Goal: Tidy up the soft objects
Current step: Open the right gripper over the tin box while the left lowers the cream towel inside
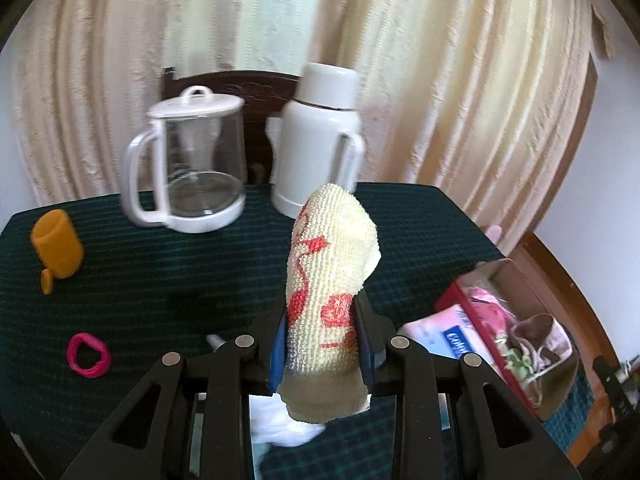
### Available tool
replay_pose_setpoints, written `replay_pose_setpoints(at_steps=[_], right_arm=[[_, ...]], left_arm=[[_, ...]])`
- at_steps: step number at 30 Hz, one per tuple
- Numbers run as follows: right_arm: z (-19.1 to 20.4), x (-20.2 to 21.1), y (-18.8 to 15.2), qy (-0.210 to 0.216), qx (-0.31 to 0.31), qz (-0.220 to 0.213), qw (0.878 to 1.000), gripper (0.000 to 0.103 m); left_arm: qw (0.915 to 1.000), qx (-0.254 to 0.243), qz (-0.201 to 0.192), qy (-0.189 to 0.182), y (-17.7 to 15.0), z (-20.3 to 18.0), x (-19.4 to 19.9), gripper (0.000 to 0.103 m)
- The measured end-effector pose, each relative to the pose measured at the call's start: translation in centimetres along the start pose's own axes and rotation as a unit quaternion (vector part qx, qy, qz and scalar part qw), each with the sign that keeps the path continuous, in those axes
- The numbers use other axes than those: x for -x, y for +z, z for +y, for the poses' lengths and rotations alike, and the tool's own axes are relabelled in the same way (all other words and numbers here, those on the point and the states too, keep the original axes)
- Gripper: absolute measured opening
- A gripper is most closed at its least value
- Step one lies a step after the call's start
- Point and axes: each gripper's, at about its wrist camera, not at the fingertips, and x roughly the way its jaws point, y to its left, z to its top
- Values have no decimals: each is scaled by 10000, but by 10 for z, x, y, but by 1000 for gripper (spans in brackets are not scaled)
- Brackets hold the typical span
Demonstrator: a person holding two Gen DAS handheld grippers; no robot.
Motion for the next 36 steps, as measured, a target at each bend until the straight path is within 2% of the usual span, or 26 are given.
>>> replay_pose_setpoints(at_steps=[6,13,20,29,31,33,35,36], right_arm=[[-9,-2,-9,124,-177,158,9996,62],[-22,-1,-14,123,-357,213,9991,62],[-30,4,-14,89,-353,252,9990,62],[-41,8,-16,-16,-479,276,9985,62],[-40,7,-17,-10,-469,299,9985,62],[-38,4,-19,-6,-452,348,9984,62],[-37,3,-20,-9,-441,379,9983,62],[-37,3,-21,-16,-438,384,9983,62]], left_arm=[[9985,-229,252,-419,2,-43,-18,30],[9931,-603,436,-910,0,-99,-29,30],[9828,-809,676,-1516,-2,-149,-40,30],[9706,-1256,827,-1878,-10,-198,-49,31],[9662,-1349,893,-2005,-14,-205,-49,38],[9570,-1457,1026,-2291,-22,-214,-50,69],[9513,-1482,1073,-2479,-27,-216,-49,77],[9512,-1456,1026,-2521,-29,-215,-47,77]])
